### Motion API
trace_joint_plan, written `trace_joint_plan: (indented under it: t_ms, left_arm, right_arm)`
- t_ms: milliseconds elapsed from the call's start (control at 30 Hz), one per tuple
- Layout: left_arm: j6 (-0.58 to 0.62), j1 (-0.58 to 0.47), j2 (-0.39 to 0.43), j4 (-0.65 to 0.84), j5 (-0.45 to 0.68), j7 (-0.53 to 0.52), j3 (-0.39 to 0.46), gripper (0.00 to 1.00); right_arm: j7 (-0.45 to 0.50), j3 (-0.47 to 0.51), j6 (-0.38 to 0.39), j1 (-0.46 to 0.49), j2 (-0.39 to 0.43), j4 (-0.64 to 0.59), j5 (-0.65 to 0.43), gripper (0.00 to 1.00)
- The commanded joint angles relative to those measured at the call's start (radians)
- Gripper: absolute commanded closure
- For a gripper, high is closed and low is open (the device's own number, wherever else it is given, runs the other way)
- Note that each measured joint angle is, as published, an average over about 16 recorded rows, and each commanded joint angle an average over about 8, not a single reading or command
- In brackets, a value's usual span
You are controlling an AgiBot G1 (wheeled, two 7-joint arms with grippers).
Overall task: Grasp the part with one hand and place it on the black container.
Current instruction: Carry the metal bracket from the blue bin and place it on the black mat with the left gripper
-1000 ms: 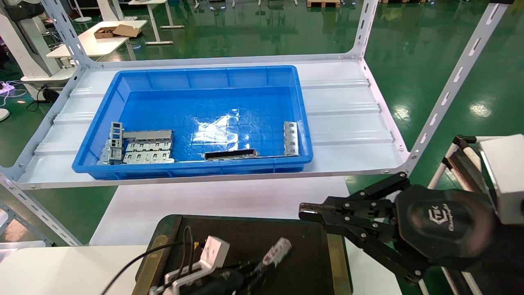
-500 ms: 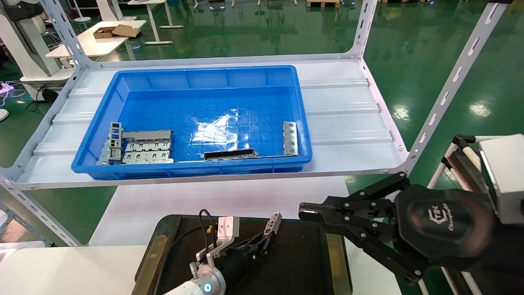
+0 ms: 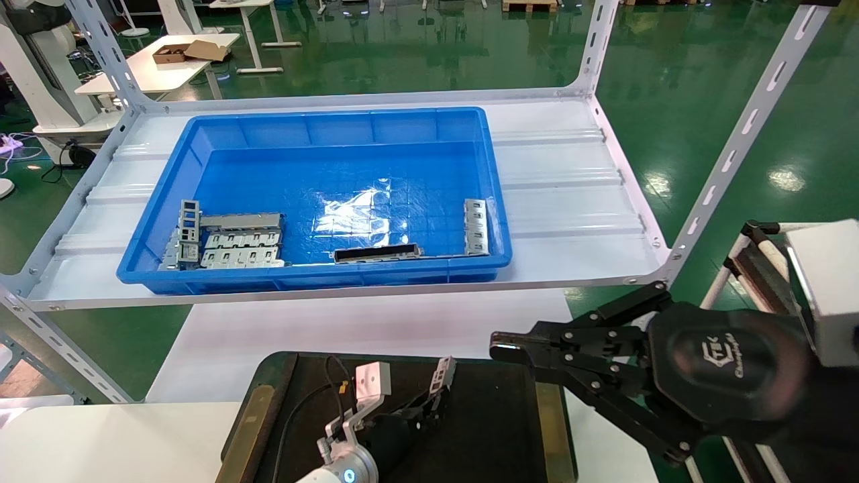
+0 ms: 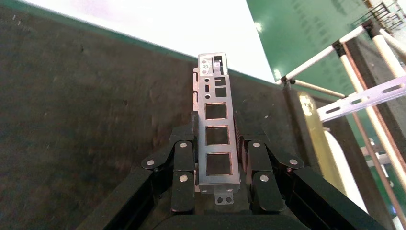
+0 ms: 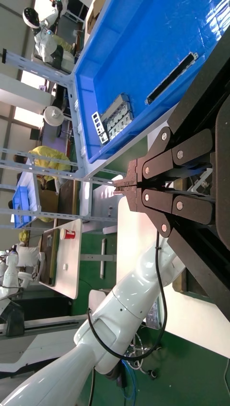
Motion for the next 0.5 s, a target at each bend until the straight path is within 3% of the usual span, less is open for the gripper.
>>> trace_joint_plan:
  t_ms: [33,267,367,433,500]
  left_arm:
    - [-0.018,-0.003,-0.001,0.001,-0.011,-0.015,0.023,1.00]
    - [-0.064,-0.010,-0.001,0.008,-0.044,-0.050,0.085,0.99]
    - [-0.081,-0.014,-0.001,0.009,-0.055,-0.061,0.109,0.86]
    - [-0.092,-0.016,-0.001,0.010,-0.062,-0.068,0.125,0.74]
    - [-0.101,-0.017,-0.001,0.010,-0.069,-0.075,0.140,0.55]
  right_arm:
    - [0.000,0.000,0.000,0.000,0.000,0.000,0.000,1.00]
    - [0.000,0.000,0.000,0.000,0.000,0.000,0.000,1.00]
    - [0.000,0.000,0.000,0.000,0.000,0.000,0.000,0.75]
    - [0.000,0.000,0.000,0.000,0.000,0.000,0.000,0.50]
    - [0.000,0.000,0.000,0.000,0.000,0.000,0.000,0.25]
